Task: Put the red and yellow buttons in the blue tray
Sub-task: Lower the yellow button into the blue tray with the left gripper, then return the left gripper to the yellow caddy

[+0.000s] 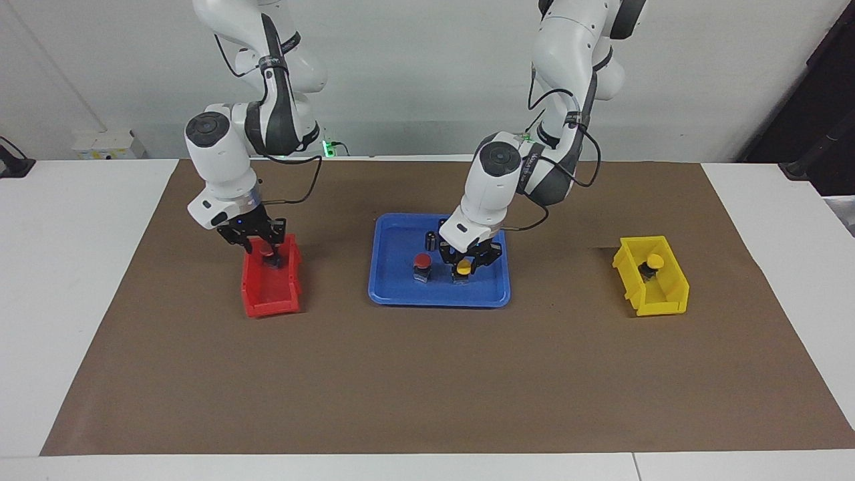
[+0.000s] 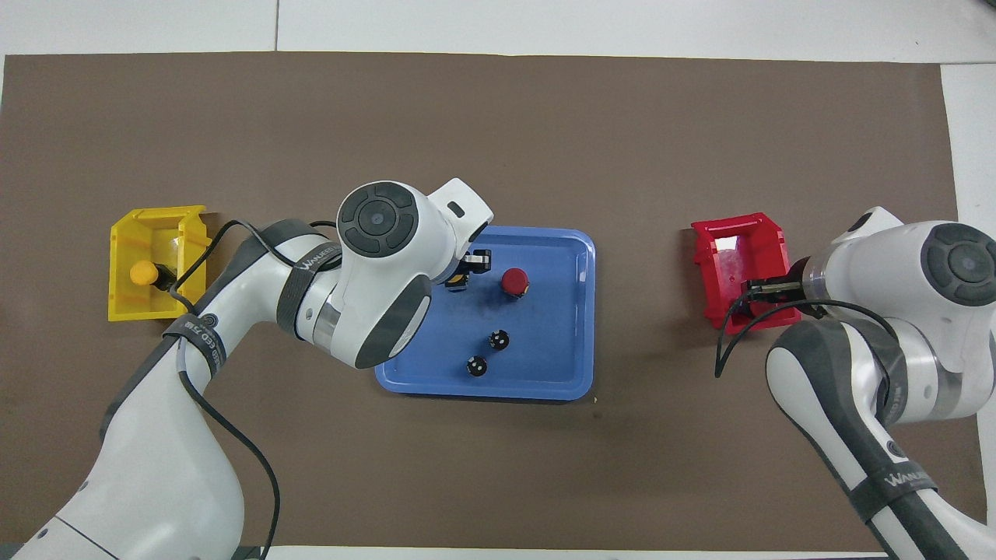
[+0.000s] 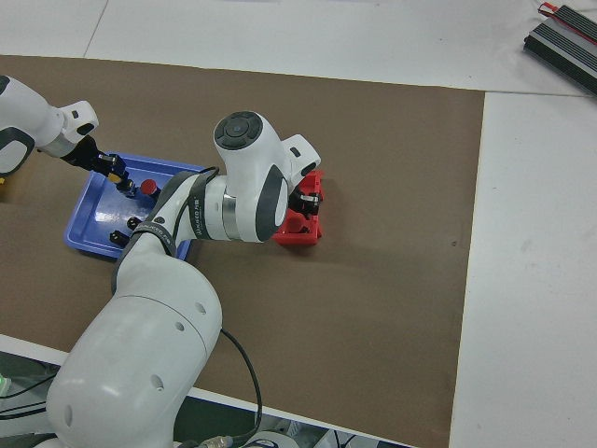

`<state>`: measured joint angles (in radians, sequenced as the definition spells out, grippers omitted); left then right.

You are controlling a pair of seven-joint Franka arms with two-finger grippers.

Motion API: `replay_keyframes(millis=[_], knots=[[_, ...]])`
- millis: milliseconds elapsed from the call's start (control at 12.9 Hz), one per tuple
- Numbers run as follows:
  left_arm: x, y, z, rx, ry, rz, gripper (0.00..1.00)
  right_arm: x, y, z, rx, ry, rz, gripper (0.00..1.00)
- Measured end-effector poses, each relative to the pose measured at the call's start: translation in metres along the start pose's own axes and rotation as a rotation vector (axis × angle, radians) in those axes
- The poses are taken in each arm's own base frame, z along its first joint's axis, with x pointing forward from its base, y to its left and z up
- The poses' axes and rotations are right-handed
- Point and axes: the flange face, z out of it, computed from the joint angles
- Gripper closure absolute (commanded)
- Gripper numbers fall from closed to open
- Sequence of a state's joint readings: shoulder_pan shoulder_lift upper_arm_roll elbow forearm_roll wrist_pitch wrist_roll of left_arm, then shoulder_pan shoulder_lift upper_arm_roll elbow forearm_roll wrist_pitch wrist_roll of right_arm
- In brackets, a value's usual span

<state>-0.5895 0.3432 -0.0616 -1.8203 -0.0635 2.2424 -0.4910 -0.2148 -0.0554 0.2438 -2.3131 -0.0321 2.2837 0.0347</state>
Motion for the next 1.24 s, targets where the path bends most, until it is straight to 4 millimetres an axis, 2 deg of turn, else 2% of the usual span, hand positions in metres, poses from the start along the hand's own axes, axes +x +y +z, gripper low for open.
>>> replay_keyframes(millis=[155, 232, 386, 618, 695, 850, 1005, 1236], knots=[[0.000, -0.004, -0.002, 0.013, -0.020, -0.006, 0.00, -0.003, -0.001, 0.002, 0.023, -0.006, -0.006, 0.41], [0.000, -0.008, -0.013, 0.026, -0.040, -0.012, 0.00, -0.004, -0.001, 0.003, 0.031, -0.008, -0.020, 0.41], [0.002, -0.029, -0.050, 0.040, -0.056, -0.049, 0.00, -0.006, 0.000, 0.004, 0.034, -0.010, -0.033, 0.41], [0.017, -0.102, -0.131, 0.024, -0.001, -0.146, 0.00, -0.008, 0.001, 0.003, 0.033, -0.008, -0.064, 0.41], [0.018, -0.133, -0.154, 0.026, 0.002, -0.156, 0.00, -0.008, 0.002, 0.004, 0.033, -0.004, -0.074, 0.41], [0.013, -0.193, -0.188, 0.040, -0.030, -0.103, 0.00, -0.011, 0.006, 0.009, 0.031, 0.013, -0.088, 0.41], [0.010, -0.262, -0.209, 0.041, -0.047, -0.020, 0.00, -0.014, 0.008, 0.013, 0.030, 0.018, -0.090, 0.42], [0.012, -0.343, -0.208, 0.042, -0.016, 0.000, 0.00, -0.016, 0.007, 0.012, 0.028, 0.020, -0.091, 0.49]])
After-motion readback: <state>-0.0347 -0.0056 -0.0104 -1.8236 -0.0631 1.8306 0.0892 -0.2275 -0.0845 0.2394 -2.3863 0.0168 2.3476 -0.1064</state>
